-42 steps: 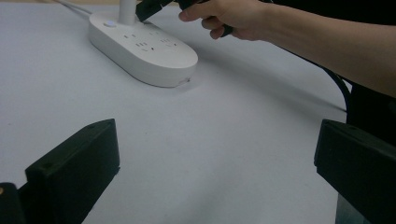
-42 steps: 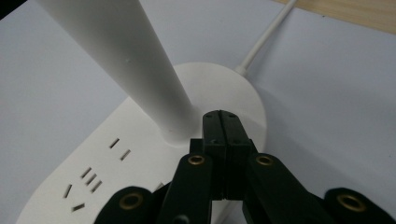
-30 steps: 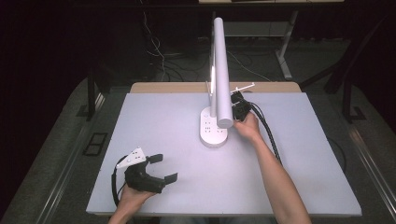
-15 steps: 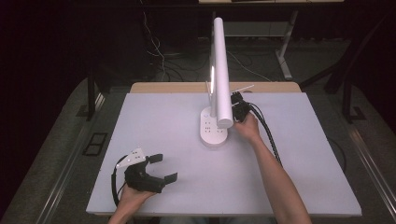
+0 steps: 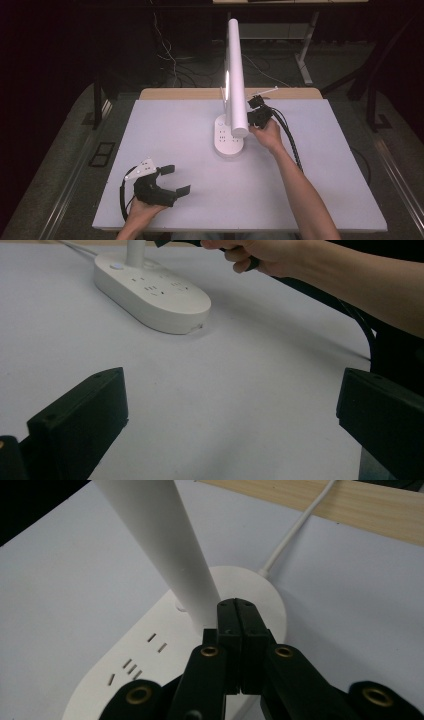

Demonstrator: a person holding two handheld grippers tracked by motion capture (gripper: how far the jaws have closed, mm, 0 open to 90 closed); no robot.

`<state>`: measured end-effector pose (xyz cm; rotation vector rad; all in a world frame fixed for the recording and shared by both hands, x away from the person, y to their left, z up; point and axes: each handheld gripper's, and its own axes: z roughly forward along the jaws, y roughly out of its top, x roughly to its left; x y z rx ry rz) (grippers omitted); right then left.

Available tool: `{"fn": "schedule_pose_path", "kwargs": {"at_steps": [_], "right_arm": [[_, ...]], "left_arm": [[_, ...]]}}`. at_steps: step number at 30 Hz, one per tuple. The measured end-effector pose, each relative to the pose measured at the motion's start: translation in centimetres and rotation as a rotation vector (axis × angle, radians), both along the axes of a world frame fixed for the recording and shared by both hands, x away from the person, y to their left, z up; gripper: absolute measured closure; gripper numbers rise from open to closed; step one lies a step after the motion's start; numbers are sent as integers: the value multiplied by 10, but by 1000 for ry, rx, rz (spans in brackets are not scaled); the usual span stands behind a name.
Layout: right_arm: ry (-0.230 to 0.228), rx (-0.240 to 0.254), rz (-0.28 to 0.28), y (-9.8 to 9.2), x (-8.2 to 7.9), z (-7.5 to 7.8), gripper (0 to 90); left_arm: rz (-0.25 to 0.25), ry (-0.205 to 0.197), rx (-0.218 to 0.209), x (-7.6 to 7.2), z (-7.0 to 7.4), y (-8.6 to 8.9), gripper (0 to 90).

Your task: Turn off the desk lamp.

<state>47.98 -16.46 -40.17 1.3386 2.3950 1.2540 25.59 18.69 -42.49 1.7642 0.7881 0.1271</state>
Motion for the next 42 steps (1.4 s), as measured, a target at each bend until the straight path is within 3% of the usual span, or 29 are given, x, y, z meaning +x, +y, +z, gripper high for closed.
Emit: {"fn": "schedule_pose_path", "kwargs": {"at_steps": [8,9,13,20,26,31,32,33,39,42], "right_arm": [[-17,9,13,-9,-11,12,898],[-18,13,12,-11,-12,13,767],[-13,-1,10,-16,-18,19,740],[-20,-16,-9,-30,-31,27,576],[-34,-15,-12,-41,-44,35,356],[-30,-29,-16,-48,-55,38,103],[-28,-32,-14,-49,-57,39,88],[-29,-34,-15,-51,-60,39,0],[-38,32,-18,-65,-77,39,5],[-46,39,-11,-71,-87,39,5]], "left_arm": [[-1,1,1,0,0,-1,0],[-1,1,0,0,0,-1,0],[0,1,-2,0,0,-1,0],[1,1,-3,0,0,-1,0],[-2,1,-2,0,0,-2,0],[-4,-1,-1,1,0,-3,0],[-5,0,-1,1,0,-3,0],[-5,2,-1,1,0,-4,0],[-7,1,-1,1,0,-4,0],[-7,0,0,1,0,-4,0]]}}
